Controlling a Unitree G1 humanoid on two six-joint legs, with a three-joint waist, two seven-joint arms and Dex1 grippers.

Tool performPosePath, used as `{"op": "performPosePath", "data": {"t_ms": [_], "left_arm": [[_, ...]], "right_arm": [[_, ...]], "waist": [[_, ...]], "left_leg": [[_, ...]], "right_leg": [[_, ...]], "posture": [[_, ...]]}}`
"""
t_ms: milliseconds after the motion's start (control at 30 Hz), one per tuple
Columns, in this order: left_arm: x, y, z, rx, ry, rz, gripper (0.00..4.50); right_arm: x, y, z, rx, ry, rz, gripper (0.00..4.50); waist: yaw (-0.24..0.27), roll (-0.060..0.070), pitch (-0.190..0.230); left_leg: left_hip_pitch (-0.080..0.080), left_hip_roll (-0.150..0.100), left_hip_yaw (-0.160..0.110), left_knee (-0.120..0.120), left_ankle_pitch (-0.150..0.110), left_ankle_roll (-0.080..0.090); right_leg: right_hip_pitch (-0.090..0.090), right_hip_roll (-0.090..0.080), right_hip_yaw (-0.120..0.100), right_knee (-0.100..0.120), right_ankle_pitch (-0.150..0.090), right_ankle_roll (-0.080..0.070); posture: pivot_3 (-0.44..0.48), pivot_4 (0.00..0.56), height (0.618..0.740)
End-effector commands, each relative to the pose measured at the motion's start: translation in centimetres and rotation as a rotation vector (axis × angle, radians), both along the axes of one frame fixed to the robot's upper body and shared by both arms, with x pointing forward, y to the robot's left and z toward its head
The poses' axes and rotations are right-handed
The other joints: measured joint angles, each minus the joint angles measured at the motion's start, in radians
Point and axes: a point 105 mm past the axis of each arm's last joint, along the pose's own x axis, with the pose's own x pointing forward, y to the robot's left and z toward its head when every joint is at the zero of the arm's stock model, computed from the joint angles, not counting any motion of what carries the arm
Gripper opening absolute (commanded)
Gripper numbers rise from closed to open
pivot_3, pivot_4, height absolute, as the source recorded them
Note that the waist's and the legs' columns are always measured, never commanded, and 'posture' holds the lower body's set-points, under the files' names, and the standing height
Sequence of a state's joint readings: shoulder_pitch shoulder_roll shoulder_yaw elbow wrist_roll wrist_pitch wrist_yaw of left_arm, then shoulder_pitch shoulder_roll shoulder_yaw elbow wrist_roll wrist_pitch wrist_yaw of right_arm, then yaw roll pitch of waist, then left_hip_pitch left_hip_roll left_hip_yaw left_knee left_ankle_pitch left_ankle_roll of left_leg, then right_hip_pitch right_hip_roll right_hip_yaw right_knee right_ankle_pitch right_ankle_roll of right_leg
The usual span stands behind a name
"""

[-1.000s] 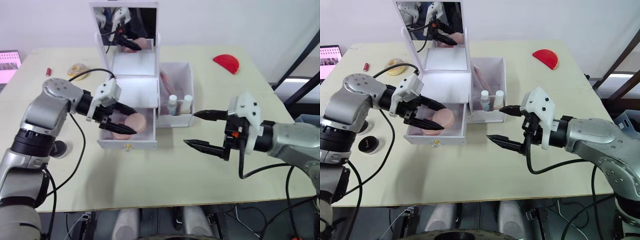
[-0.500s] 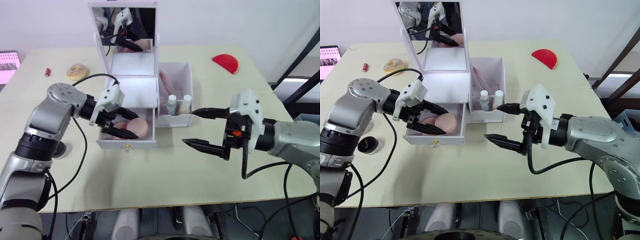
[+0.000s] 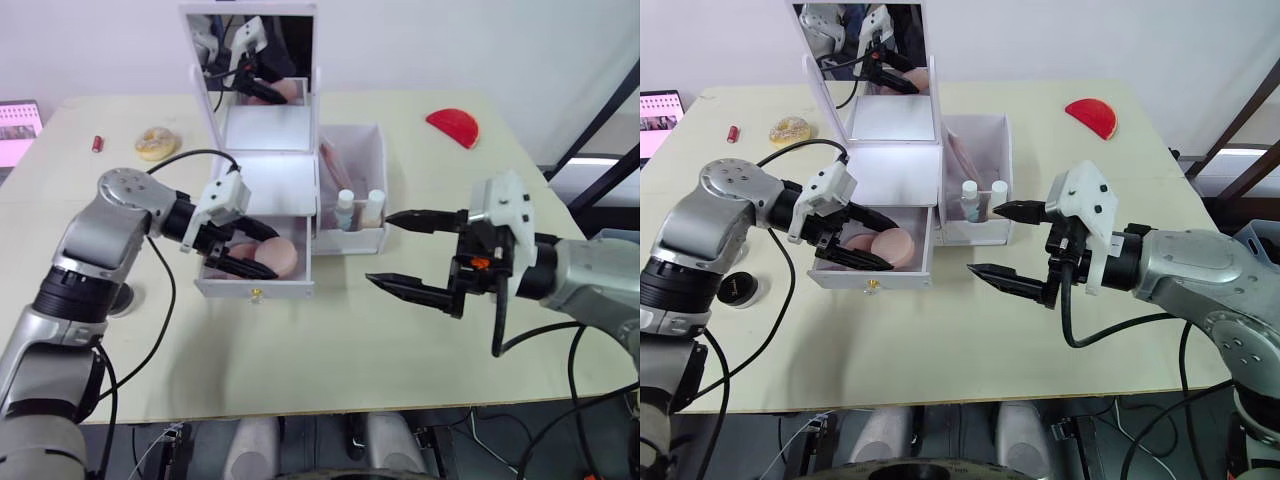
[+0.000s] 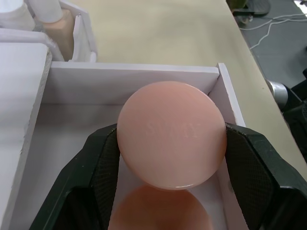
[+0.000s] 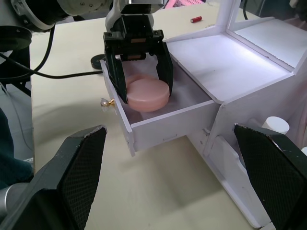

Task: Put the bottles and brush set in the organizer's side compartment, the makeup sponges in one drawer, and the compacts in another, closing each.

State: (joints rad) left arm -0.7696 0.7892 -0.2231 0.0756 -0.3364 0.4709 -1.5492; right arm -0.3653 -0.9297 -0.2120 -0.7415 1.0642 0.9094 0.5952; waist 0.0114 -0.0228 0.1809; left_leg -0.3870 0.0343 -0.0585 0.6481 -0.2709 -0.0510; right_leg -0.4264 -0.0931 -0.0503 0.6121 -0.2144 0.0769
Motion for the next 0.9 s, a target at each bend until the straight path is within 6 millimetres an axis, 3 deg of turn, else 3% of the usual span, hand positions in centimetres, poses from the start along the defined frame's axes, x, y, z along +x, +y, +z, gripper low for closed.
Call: {"op": "performPosePath", "data": {"t_ms": [33,200,333,900], "left_arm": [[-0.2,-0.3,0.4,-0.001,-0.028,-0.021,2.67],[-0.1,-0.4,0.2,-0.004,-0.035,-0.016,2.67],[0.0,-0.5,0.6,-0.018,-0.042,-0.014,4.45],[0.1,0.0,3.7,-0.088,-0.099,0.028,4.45]], "right_arm": [[-0.2,-0.1,1.0,0.012,-0.050,0.000,4.50],[-0.2,-0.1,1.0,0.015,-0.052,0.002,4.50],[-0.3,0.0,1.1,0.016,-0.053,0.005,4.50],[0.0,0.2,1.0,0.023,-0.059,0.011,4.50]], "waist": [[0.000,0.000,0.000],[0.000,0.000,0.000],[0.000,0.000,0.000],[0.000,0.000,0.000]], "left_leg": [[0.000,0.000,0.000,0.000,0.000,0.000],[0.000,0.000,0.000,0.000,0.000,0.000],[0.000,0.000,0.000,0.000,0.000,0.000],[0.000,0.000,0.000,0.000,0.000,0.000]], "right_leg": [[0.000,0.000,0.000,0.000,0.000,0.000],[0.000,0.000,0.000,0.000,0.000,0.000],[0.000,0.000,0.000,0.000,0.000,0.000],[0.000,0.000,0.000,0.000,0.000,0.000]], "posture": [[0.000,0.150,0.739],[0.000,0.150,0.739],[0.000,0.150,0.739],[0.000,0.150,0.739]]}}
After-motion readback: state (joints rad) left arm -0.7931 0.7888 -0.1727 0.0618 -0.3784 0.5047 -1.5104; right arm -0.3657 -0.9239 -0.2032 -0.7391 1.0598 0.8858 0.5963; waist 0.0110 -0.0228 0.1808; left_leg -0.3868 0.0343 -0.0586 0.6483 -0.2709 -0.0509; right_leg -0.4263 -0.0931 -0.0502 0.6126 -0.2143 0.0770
